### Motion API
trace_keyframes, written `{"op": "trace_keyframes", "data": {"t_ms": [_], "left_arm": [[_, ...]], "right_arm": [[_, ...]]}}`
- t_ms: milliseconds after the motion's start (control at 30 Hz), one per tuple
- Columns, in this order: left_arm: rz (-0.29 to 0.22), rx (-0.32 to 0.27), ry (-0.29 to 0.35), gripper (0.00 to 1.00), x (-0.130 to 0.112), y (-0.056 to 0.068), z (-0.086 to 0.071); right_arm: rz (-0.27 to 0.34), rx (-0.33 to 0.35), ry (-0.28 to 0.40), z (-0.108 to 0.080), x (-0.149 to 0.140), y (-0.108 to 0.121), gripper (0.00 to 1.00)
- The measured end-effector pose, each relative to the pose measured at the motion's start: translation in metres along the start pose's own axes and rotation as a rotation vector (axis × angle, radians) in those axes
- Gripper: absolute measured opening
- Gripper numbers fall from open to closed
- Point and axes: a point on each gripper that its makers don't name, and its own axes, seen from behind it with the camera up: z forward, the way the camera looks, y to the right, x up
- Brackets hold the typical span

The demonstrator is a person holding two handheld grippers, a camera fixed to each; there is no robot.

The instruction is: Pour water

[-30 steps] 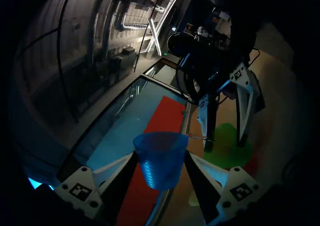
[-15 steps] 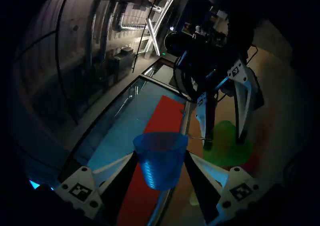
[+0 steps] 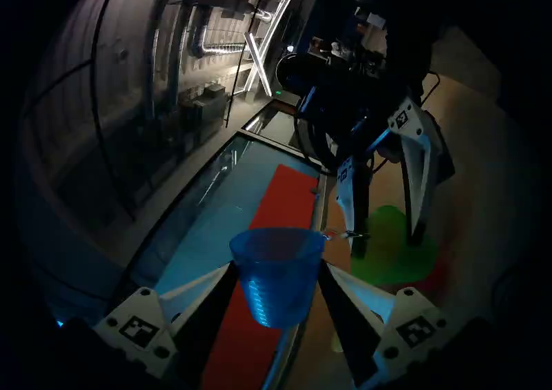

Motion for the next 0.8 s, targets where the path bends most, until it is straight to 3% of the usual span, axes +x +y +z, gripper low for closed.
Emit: {"op": "trace_keyframes", "data": {"t_ms": [800], "left_arm": [[0.044,-0.004,-0.001,0.82,0.001,0.002,-0.0018]], "right_arm": [[-0.002,0.001,-0.003,0.0017,-0.003,-0.0014,0.92]]}}
